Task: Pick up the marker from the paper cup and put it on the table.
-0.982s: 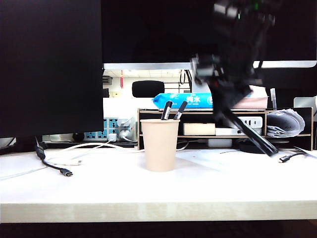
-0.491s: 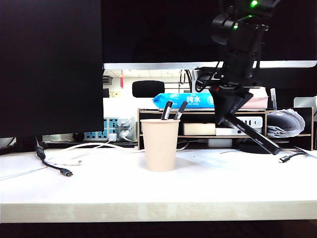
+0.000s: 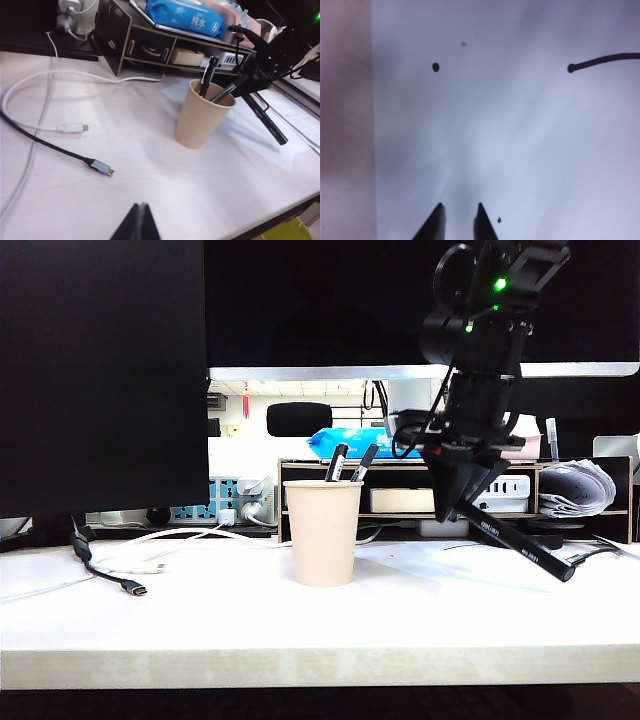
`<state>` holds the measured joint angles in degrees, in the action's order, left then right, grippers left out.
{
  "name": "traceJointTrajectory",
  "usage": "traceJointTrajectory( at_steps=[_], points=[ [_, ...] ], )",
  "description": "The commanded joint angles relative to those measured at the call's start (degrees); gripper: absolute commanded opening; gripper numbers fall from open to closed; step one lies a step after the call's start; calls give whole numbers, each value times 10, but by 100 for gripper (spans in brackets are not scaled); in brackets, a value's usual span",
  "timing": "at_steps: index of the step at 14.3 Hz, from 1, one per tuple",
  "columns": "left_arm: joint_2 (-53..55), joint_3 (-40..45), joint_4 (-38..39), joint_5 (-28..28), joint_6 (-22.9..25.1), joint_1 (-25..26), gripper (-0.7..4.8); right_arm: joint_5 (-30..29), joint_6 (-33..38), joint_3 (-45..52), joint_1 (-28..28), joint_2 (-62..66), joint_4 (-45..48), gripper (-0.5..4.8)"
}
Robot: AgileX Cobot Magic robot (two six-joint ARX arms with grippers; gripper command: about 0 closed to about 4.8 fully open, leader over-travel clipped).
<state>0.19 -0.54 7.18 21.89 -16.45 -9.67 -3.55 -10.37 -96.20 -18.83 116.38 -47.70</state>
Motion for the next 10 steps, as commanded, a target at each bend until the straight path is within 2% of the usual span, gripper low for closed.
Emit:
traceJointTrajectory(
  at_steps=[1,2,3,4,10],
  points=[
    [0,0,0,2,-1,1,-5,-3,-2,-5,0,2,14,9],
    [0,0,0,2,0,1,-5,-2,-2,-5,0,6,23,23],
    [0,0,0,2,-1,1,-5,-2,-2,-5,0,7,28,70],
    [0,0,0,2,-1,1,-5,-3,-2,-5,0,7,29,84],
    [0,0,0,2,-1,1,-5,-2,-2,-5,0,9,34,86]
  ],
)
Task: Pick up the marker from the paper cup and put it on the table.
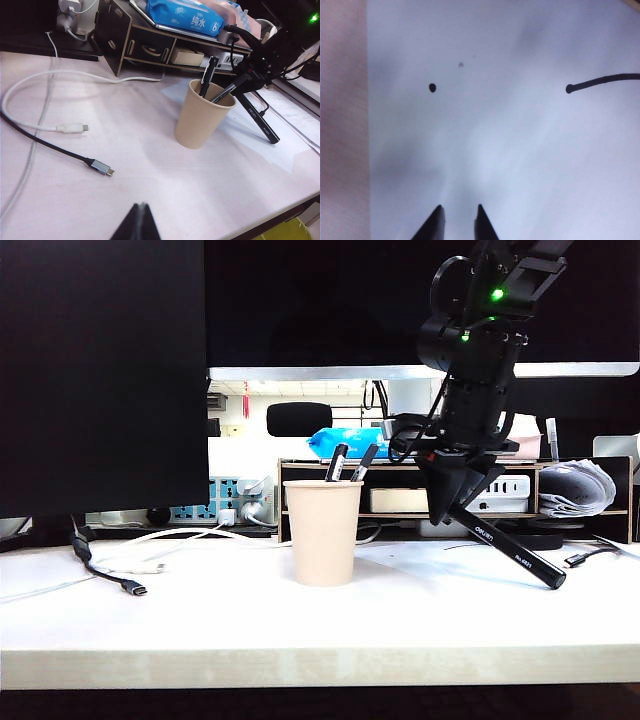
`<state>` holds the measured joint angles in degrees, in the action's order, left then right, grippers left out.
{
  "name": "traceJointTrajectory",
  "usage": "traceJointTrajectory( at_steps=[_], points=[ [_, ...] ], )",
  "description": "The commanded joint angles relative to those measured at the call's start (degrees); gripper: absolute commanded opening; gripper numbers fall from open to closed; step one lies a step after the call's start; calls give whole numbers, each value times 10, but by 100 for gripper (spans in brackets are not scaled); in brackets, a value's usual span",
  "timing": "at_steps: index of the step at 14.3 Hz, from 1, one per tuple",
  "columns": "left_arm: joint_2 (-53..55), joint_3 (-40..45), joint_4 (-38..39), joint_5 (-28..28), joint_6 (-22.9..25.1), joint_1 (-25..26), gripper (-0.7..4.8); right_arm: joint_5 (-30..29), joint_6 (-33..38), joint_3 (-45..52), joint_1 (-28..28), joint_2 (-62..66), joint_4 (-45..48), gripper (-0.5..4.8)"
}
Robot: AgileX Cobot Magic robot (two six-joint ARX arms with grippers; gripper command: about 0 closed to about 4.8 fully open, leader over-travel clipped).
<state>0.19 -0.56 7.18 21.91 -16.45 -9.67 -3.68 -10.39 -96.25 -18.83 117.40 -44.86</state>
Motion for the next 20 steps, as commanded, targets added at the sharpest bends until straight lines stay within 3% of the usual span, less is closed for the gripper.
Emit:
traceJointTrajectory(
  at_steps=[1,3,10,11,12,13,15,20],
  points=[
    [0,0,0,2,-1,1,-5,-1,-2,-4,0,-2,6,87],
    [0,0,0,2,-1,1,-5,-1,-2,-4,0,-2,5,122],
    [0,0,0,2,-1,1,-5,-1,-2,-4,0,-2,3,121],
    [0,0,0,2,0,1,-5,-1,-2,-5,0,-2,-1,108],
    [0,0,0,2,-1,1,-5,-1,-2,-10,0,-5,-16,19],
    [0,0,0,2,-1,1,-5,0,-2,-23,0,-5,-37,-5],
    [0,0,0,2,-1,1,-5,-6,-10,-54,0,-14,-91,-6],
    [0,0,0,2,-1,1,-5,-14,10,-51,-1,-158,-93,-6]
  ],
)
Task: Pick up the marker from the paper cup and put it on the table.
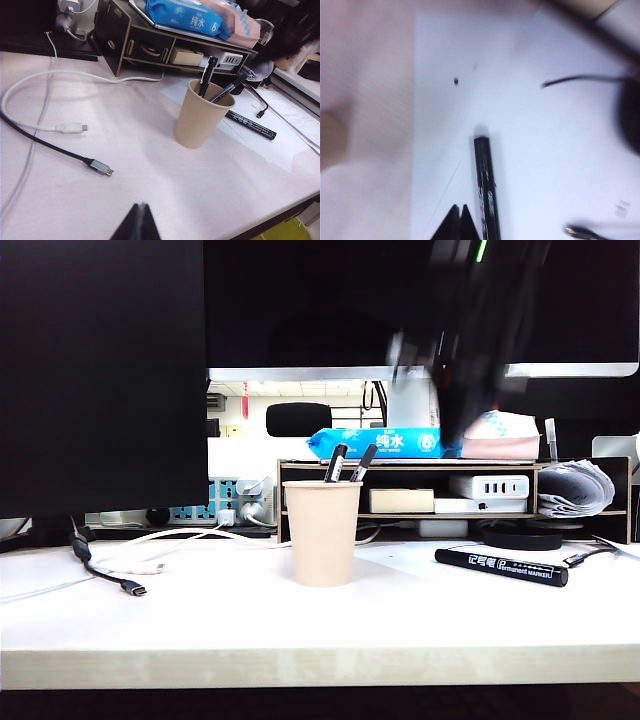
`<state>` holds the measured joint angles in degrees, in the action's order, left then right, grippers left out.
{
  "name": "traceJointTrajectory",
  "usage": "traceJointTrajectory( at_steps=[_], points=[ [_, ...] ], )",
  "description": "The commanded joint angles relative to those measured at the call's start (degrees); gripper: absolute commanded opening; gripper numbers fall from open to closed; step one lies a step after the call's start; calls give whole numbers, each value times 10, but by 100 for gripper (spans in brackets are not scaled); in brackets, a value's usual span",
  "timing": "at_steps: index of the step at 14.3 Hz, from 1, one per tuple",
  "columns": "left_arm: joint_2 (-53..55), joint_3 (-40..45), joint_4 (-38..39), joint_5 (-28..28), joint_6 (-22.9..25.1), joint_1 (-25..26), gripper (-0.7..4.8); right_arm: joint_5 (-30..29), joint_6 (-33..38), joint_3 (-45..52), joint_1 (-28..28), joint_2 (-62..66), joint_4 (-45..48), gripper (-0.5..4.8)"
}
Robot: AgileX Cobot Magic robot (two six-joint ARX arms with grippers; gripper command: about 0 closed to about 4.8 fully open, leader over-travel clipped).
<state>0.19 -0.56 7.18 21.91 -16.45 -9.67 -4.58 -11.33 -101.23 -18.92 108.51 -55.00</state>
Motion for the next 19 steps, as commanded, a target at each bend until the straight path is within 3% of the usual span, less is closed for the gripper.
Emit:
traceJointTrajectory(
  at_steps=[1,3,15,19],
  points=[
    [0,0,0,2,0,1,-5,-11,22,3,-1,-98,23,-6],
    [0,0,0,2,-1,1,-5,-17,32,39,0,-162,88,-6],
    [0,0,0,2,-1,1,-5,-18,35,135,1,-207,97,-6],
    [0,0,0,2,-1,1,-5,-20,60,247,9,-270,163,-6]
  ],
)
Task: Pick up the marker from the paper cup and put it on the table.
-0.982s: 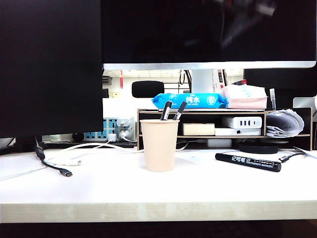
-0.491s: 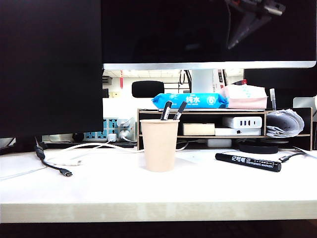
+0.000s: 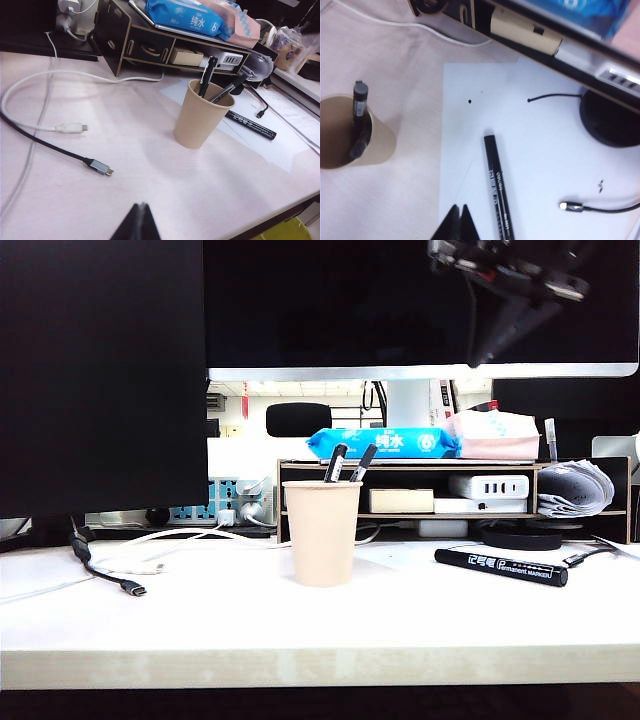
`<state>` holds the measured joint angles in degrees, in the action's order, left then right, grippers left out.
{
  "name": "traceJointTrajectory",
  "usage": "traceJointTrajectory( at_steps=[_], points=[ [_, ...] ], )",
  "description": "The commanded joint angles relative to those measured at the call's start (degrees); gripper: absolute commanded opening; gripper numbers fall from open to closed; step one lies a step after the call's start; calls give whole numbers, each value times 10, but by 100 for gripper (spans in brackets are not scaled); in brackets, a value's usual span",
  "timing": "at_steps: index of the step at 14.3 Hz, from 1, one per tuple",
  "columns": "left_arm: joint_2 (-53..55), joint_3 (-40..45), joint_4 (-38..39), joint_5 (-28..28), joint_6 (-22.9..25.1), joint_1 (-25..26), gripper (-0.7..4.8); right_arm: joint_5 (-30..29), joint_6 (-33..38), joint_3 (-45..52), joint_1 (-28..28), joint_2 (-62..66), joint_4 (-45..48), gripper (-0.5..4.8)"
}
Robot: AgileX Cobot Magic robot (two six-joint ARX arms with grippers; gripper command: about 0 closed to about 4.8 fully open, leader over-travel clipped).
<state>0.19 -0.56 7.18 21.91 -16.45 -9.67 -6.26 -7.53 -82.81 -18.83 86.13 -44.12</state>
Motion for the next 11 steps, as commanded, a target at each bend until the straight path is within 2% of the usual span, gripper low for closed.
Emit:
traceJointTrajectory(
  at_steps=[1,6,11],
  points=[
    [0,0,0,2,-1,1,-5,-3,35,104,17,-76,83,-6],
    [0,0,0,2,-1,1,-5,-1,46,224,63,-183,97,-6],
    [0,0,0,2,-1,1,-5,2,45,373,104,-360,139,-6]
  ],
)
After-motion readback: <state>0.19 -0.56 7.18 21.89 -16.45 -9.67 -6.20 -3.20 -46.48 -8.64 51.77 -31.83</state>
